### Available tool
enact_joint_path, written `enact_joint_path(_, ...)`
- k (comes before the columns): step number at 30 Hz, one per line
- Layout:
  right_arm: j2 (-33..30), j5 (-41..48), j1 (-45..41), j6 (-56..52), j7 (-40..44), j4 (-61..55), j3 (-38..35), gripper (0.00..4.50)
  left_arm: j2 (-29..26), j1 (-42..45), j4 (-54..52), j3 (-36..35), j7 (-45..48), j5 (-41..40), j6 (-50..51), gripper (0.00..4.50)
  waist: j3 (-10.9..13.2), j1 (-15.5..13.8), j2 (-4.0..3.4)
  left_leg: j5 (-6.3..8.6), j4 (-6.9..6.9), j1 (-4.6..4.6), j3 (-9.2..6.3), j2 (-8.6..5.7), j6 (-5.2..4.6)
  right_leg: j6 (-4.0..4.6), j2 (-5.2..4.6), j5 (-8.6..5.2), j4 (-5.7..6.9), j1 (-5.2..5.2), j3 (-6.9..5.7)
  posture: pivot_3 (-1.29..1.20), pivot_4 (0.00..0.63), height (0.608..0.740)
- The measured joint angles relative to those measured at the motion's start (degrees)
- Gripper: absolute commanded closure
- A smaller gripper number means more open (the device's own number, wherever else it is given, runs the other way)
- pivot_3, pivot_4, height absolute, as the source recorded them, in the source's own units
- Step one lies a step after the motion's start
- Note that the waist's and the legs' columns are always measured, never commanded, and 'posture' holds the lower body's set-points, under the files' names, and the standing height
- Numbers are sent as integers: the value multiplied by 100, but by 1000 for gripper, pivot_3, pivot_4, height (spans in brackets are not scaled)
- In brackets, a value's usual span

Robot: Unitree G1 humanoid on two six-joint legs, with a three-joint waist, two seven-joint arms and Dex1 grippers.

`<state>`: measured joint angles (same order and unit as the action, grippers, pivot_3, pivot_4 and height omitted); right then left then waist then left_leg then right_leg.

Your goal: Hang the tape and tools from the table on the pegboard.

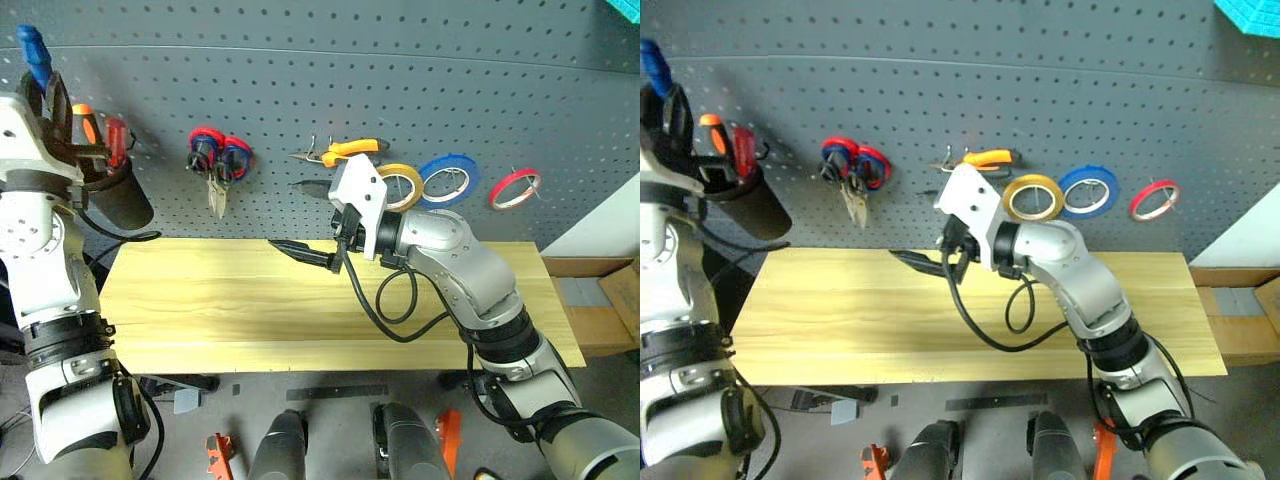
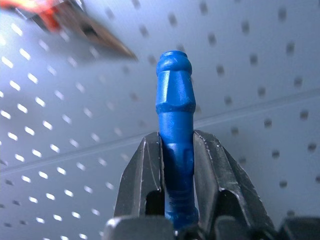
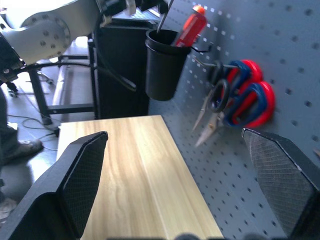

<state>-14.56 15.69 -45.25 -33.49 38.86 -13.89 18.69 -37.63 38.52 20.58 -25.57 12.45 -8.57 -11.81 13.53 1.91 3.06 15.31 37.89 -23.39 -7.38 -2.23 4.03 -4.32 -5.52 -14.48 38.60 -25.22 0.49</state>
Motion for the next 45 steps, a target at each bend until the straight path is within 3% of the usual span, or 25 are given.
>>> enact_joint_path(5, -59, -98, 94, -82, -56, -126, 7, 0, 227, 281, 881, 200, -183, 179, -733, 4023, -15, 98, 3, 0, 3, 0, 1, -1, 0, 0, -3, 0, 5, -2, 1, -83, 128, 740)
enact_joint_path(10, -119, -112, 95, -151, -66, -229, 6, 0, 380, 245, 1105, 231, -409, 194, -1081, 4023, -70, 209, 0, 0, 6, 0, -1, -1, 0, 0, -4, 1, 14, -4, 1, -99, 121, 740)
enact_joint_path(22, -287, -112, 95, -229, -23, -271, -6, 0, 448, -274, 531, -13, -1067, 146, -1216, 36, -247, 372, -1, -3, 10, 21, 5, -4, 3, 0, -4, 1, 37, 2, 18, -80, 112, 740)
enact_joint_path(29, -340, -117, 105, -222, -13, -272, -7, 0, 547, -294, 21, -153, -1250, -103, -950, 36, -291, 376, 12, -3, 11, 35, 4, -4, 2, 0, -3, 1, 39, 17, 22, -84, 107, 740)
enact_joint_path(34, -527, -49, 487, -207, 2, -491, -207, 0, 583, -353, -1377, 547, -597, -395, -95, 36, -339, 317, 12, -2, 12, 34, 4, -8, 2, -1, -5, 1, 33, 26, 25, -82, 105, 740)
enact_joint_path(40, -819, 234, 1545, -225, 11, -1233, -661, 0, 700, -1410, -2702, 1164, 118, -1058, 1446, 36, -404, 387, -47, 11, 4, 60, 20, 5, -22, -1, 15, 1, 41, 37, 46, -71, 101, 740)
enact_joint_path(45, -820, 110, 2368, -154, -402, -1378, -802, 0, 1125, -2319, -3563, 1498, 146, -1562, 2830, 36, -413, 353, -60, 13, 3, 170, 19, 15, -27, 0, 28, 0, 27, 155, 44, -82, 93, 740)
